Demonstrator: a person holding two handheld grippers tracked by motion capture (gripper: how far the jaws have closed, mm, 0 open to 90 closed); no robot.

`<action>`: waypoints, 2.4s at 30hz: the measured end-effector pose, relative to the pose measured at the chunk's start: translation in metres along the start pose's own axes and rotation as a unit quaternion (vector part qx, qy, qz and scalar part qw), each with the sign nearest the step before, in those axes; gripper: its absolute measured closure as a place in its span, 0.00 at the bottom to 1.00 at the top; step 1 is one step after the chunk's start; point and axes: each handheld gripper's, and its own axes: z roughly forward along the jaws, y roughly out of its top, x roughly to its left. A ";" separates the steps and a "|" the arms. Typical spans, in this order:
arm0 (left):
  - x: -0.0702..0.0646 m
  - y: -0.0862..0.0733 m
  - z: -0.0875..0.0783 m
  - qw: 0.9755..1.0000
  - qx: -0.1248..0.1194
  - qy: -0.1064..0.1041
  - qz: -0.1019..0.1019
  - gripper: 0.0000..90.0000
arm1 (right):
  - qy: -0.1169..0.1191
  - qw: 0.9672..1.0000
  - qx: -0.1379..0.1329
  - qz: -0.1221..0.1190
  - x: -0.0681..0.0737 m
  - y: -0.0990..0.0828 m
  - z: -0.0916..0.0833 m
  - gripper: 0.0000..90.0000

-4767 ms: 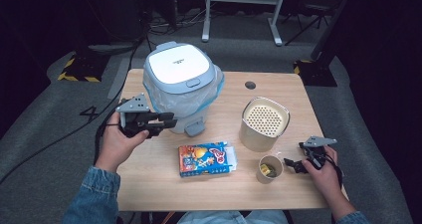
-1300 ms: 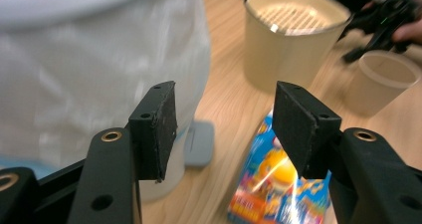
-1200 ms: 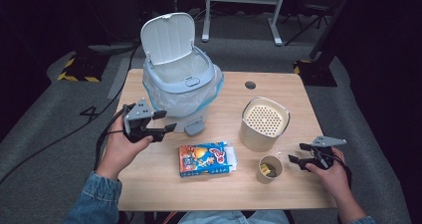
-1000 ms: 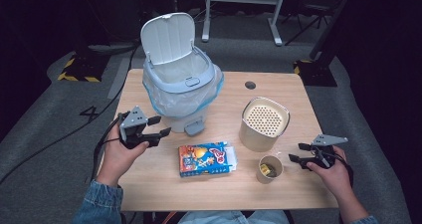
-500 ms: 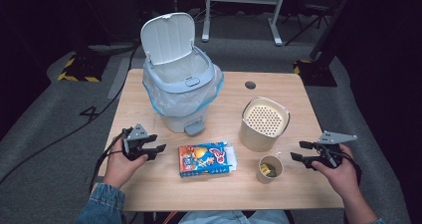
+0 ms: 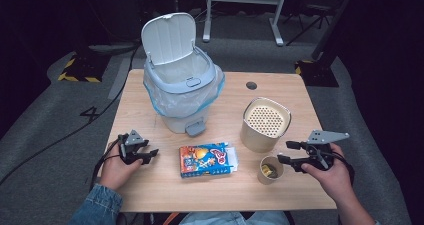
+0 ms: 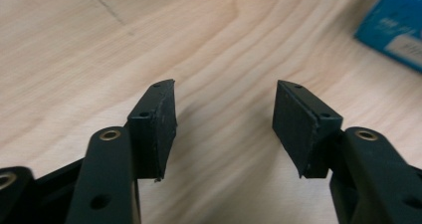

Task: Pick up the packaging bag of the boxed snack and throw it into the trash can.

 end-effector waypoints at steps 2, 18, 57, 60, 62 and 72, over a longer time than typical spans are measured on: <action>0.002 -0.001 -0.001 1.000 0.001 0.005 -0.002 0.47 | 0.001 1.000 0.005 -0.003 0.004 0.006 0.006 0.37; -0.005 -0.003 -0.002 1.000 -0.001 0.020 -0.021 0.46 | 0.061 0.995 0.067 -0.037 0.049 0.041 0.068 0.36; -0.006 0.001 0.001 1.000 0.002 0.016 -0.013 0.42 | 0.051 0.985 0.158 0.042 0.091 0.032 0.176 0.31; -0.006 0.001 0.001 1.000 0.002 0.017 -0.012 0.42 | 0.063 0.984 0.161 0.042 0.089 0.029 0.181 0.40; -0.006 0.001 0.001 1.000 0.002 0.017 -0.012 0.42 | 0.071 0.984 0.159 0.042 0.089 0.028 0.182 0.44; -0.006 0.001 0.001 1.000 0.002 0.017 -0.012 0.42 | 0.110 0.984 0.142 0.019 0.087 0.032 0.168 0.85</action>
